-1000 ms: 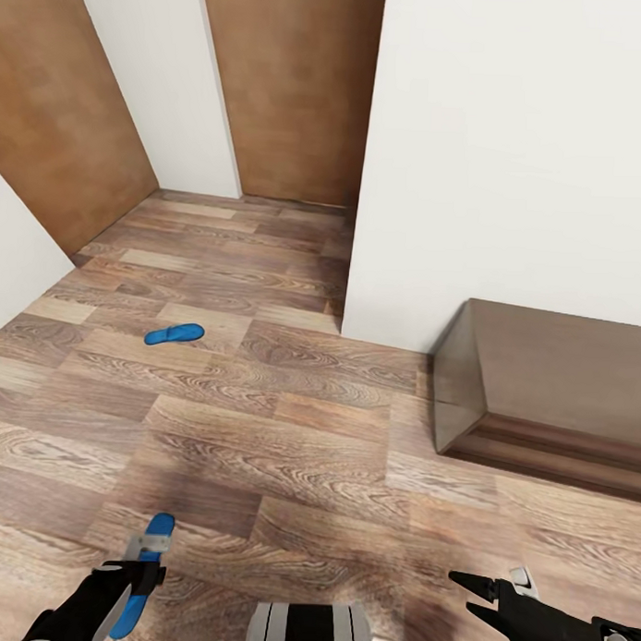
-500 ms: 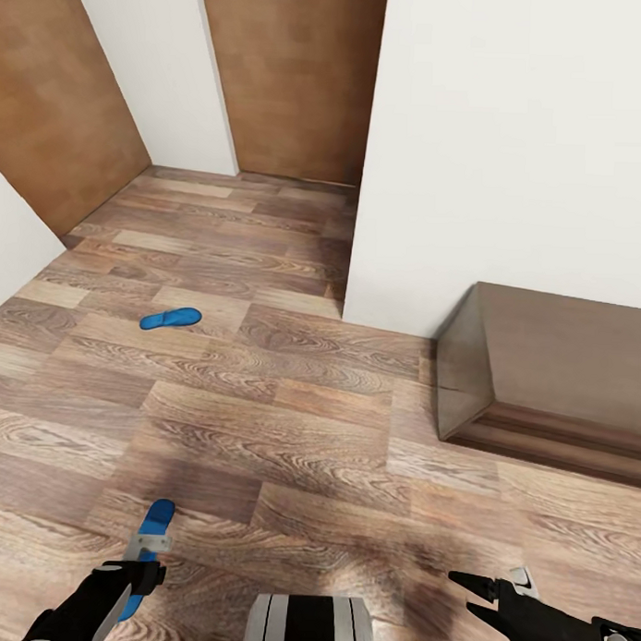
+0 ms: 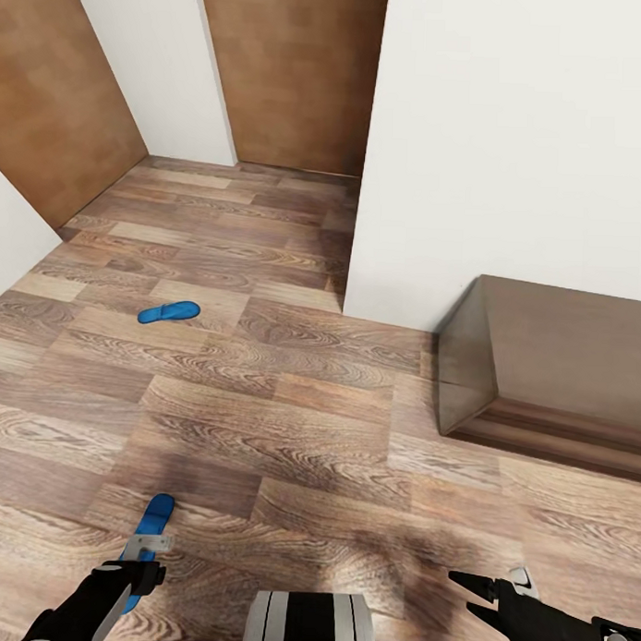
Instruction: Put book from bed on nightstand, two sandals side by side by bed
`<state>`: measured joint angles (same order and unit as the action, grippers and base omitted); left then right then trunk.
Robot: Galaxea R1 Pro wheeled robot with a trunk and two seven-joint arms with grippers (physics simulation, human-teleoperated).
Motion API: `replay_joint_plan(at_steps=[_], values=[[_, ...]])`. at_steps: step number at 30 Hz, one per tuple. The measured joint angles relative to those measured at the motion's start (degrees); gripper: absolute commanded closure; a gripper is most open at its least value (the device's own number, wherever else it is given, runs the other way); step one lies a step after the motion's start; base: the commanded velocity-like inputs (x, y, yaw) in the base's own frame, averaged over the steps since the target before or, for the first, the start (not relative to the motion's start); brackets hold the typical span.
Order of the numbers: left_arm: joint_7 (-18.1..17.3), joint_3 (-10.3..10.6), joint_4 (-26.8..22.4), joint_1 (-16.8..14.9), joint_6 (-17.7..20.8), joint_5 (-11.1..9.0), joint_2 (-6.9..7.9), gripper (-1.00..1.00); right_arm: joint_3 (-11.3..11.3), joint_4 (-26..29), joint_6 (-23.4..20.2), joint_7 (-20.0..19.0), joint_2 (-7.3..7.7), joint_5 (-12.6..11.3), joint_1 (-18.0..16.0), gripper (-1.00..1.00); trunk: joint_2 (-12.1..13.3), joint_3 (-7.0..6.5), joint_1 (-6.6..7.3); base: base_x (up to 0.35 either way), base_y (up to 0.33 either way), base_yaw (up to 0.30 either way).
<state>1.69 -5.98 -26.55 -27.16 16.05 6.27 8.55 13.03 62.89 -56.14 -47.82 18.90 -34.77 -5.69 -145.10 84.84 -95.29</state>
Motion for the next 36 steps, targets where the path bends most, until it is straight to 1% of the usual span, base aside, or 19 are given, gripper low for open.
replay_joint_plan(at_steps=[8, 10, 11, 14, 17, 32, 36], values=[[0.4, -0.1, -0.1, 0.0, -0.3, 0.0, -0.02, -1.0, 0.0, 0.0, 0.0, 0.0, 0.0, 0.0, 0.0, -1.0, 0.0, 0.0, 0.0, 0.0, 0.0, 0.0], [1.2, 0.0, -0.1, 0.0, -1.8, 0.0, -0.05, -1.0, 0.0, 0.0, 0.0, 0.0, 0.0, 0.0, 0.0, -1.0, 0.0, 0.0, 0.0, 0.0, 0.0, 0.0], [2.3, 0.0, 0.0, 0.0, -3.9, 0.0, -0.1, -1.0, 0.0, 0.0, 0.0, 0.0, 0.0, 0.0, 0.0, -1.0, 0.0, 0.0, 0.0, 0.0, 0.0, 0.0], [3.1, 0.0, 0.1, 0.0, -5.6, -0.1, -0.56, -1.0, 0.0, 0.0, 0.0, 0.0, 0.0, 0.0, 0.0, -1.0, 0.0, 0.0, 0.0, 0.0, 0.0, 0.0], [3.4, 0.0, 0.1, 0.0, -6.3, -0.1, -1.01, -1.0, 0.0, 0.0, 0.0, 0.0, 0.0, 0.0, 0.0, -1.0, 0.0, 0.0, 0.0, 0.0, 0.0, 0.0], [3.5, -0.1, 0.2, 0.0, -6.5, -0.2, -1.13, -1.0, 0.0, 0.0, 0.0, 0.0, 0.0, 0.0, 0.0, -1.0, 0.0, 0.0, 0.0, 0.0, 0.0, 0.0], [3.5, -0.1, 0.2, 0.0, -6.5, -0.1, -1.13, -1.0, 0.0, 0.0, 0.0, 0.0, 0.0, 0.0, 0.0, -1.0, -0.1, 0.88, -0.11, 0.0, 0.0, 0.0]])
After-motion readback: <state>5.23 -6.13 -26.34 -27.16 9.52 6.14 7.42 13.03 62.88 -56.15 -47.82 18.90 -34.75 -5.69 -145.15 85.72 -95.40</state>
